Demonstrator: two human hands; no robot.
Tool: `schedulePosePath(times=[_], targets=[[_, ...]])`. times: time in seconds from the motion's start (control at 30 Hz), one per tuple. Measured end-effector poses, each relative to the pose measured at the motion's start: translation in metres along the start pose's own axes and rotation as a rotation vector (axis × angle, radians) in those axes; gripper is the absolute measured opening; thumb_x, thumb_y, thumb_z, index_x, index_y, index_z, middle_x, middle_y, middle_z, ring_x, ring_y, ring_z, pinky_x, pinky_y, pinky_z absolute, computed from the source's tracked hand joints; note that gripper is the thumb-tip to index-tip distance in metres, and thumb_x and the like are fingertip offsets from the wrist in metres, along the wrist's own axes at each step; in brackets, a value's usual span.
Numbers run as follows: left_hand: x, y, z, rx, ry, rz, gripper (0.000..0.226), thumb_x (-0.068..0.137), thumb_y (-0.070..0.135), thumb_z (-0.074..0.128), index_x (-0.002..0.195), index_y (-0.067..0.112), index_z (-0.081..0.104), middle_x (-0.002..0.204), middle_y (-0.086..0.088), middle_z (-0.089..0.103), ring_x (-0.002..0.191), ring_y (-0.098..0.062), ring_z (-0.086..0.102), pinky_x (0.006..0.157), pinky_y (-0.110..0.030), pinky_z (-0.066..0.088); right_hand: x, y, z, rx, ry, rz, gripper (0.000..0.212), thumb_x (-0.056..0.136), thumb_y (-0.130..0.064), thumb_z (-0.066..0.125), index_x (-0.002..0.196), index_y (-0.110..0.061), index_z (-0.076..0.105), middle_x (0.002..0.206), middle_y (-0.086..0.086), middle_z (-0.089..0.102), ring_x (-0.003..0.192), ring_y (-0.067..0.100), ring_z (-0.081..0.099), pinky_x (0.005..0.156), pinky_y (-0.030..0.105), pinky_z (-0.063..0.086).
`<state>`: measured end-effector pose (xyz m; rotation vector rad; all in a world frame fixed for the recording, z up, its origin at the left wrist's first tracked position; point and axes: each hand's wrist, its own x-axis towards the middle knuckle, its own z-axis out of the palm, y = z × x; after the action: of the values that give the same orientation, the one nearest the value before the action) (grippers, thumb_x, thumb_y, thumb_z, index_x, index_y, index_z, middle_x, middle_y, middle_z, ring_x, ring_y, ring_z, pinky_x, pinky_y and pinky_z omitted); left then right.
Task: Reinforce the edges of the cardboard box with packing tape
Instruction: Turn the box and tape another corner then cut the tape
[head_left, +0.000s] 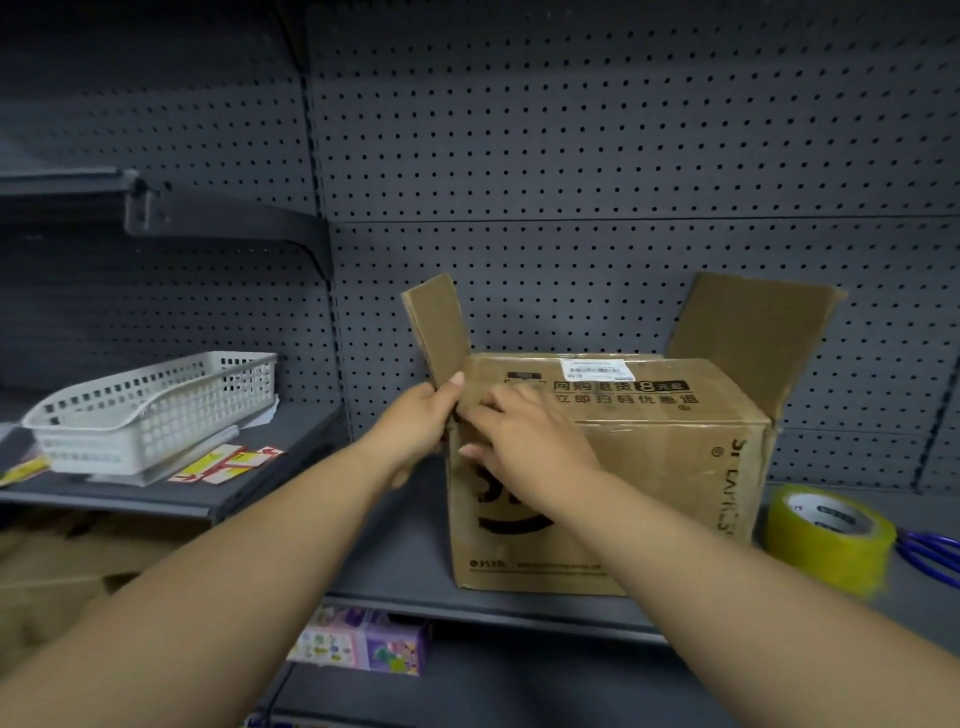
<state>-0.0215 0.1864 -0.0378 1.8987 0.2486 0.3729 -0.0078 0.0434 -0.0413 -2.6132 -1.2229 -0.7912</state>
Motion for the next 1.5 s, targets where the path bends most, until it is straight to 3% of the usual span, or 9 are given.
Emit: schedulePosePath(times=[0.2, 0.37, 0.6, 0.7, 0.83, 1.0, 1.07, 1.27, 1.5], targets=[[0.011, -0.007, -0.017, -0.08, -0.072, -0.015, 0.043, 0.096, 0.043, 0.035, 0.115, 0.01, 0.053, 0.119, -0.008, 0.057, 0.108, -0.021, 0.054, 0.082, -0.031, 0.047, 0.012, -0.002, 0.006, -0.007, 0.024, 0.104, 0.036, 0.088, -0.017, 0.057, 0.124, -0.016, 0.056, 0.109, 0.007, 0.054, 0.107, 0.027, 0.045, 0.089, 0.035, 0.043], [0.017, -0.013, -0.027, -0.054, -0.114, 0.013, 0.043, 0.096, 0.042, 0.034, 0.118, 0.009, 0.051, 0.121, -0.01, 0.056, 0.107, -0.022, 0.054, 0.077, -0.028, 0.048, 0.01, -0.001, 0.007, 0.055, 0.103, 0.14, 0.031, 0.083, -0.023, 0.065, 0.11, -0.008, 0.067, 0.096, 0.012, 0.065, 0.098, 0.029, 0.054, 0.085, 0.037, 0.049], [0.015, -0.017, -0.024, -0.097, -0.19, 0.088, 0.041, 0.095, 0.048, 0.034, 0.109, 0.013, 0.051, 0.109, 0.001, 0.055, 0.098, -0.013, 0.053, 0.086, -0.031, 0.047, 0.006, -0.002, 0.011, 0.052, 0.181, 0.118, 0.025, 0.071, -0.016, 0.075, 0.092, -0.004, 0.073, 0.074, 0.011, 0.064, 0.073, 0.032, 0.059, 0.064, 0.041, 0.054], [0.011, -0.024, -0.02, -0.125, -0.298, 0.136, 0.06, 0.081, 0.066, 0.039, 0.112, 0.016, 0.052, 0.105, 0.004, 0.052, 0.1, -0.011, 0.05, 0.095, -0.034, 0.044, 0.005, 0.0, 0.012, 0.031, 0.176, 0.106, 0.029, 0.068, -0.018, 0.078, 0.093, -0.006, 0.072, 0.071, 0.01, 0.063, 0.069, 0.031, 0.058, 0.059, 0.039, 0.054], [0.008, -0.056, -0.022, 0.033, -0.397, 0.208, 0.07, 0.084, 0.046, 0.056, 0.143, 0.018, 0.03, 0.138, 0.002, 0.046, 0.129, -0.013, 0.041, 0.103, -0.027, 0.035, 0.008, -0.004, 0.008, -0.026, 0.129, 0.111, 0.036, 0.077, -0.035, 0.066, 0.103, -0.011, 0.07, 0.081, 0.008, 0.063, 0.08, 0.029, 0.058, 0.067, 0.042, 0.054], [0.009, -0.089, -0.003, 0.305, -0.418, 0.245, 0.081, 0.086, 0.045, 0.055, 0.148, 0.016, 0.011, 0.134, -0.001, 0.052, 0.119, -0.015, 0.051, 0.093, -0.022, 0.042, 0.023, -0.017, 0.003, -0.08, 0.036, 0.17, 0.06, 0.078, -0.058, 0.048, 0.122, -0.019, 0.058, 0.108, 0.004, 0.059, 0.109, 0.024, 0.048, 0.091, 0.036, 0.042], [0.011, -0.093, 0.006, 0.36, -0.354, 0.259, 0.079, 0.091, 0.048, 0.042, 0.148, 0.015, -0.001, 0.133, -0.006, 0.054, 0.115, -0.019, 0.054, 0.092, -0.027, 0.045, 0.026, -0.019, 0.009, -0.1, 0.061, 0.19, 0.065, 0.075, -0.061, 0.042, 0.118, -0.016, 0.061, 0.105, 0.004, 0.062, 0.104, 0.025, 0.05, 0.088, 0.038, 0.044], [0.013, -0.094, 0.016, 0.36, -0.32, 0.318, 0.069, 0.097, 0.041, 0.03, 0.147, 0.017, -0.011, 0.145, -0.008, 0.039, 0.126, -0.023, 0.045, 0.099, -0.032, 0.041, 0.032, -0.012, 0.034, -0.099, 0.198, 0.225, 0.035, 0.075, -0.043, 0.063, 0.075, -0.01, 0.072, 0.074, 0.005, 0.068, 0.074, 0.027, 0.058, 0.066, 0.035, 0.052], [0.016, -0.1, 0.011, 0.317, -0.337, 0.342, 0.063, 0.097, 0.042, 0.023, 0.146, 0.024, -0.013, 0.145, -0.009, 0.039, 0.124, -0.025, 0.047, 0.099, -0.037, 0.043, 0.032, -0.015, 0.037, -0.052, 0.266, 0.246, 0.031, 0.075, -0.038, 0.069, 0.082, -0.008, 0.071, 0.079, 0.006, 0.067, 0.08, 0.029, 0.059, 0.069, 0.037, 0.052]])
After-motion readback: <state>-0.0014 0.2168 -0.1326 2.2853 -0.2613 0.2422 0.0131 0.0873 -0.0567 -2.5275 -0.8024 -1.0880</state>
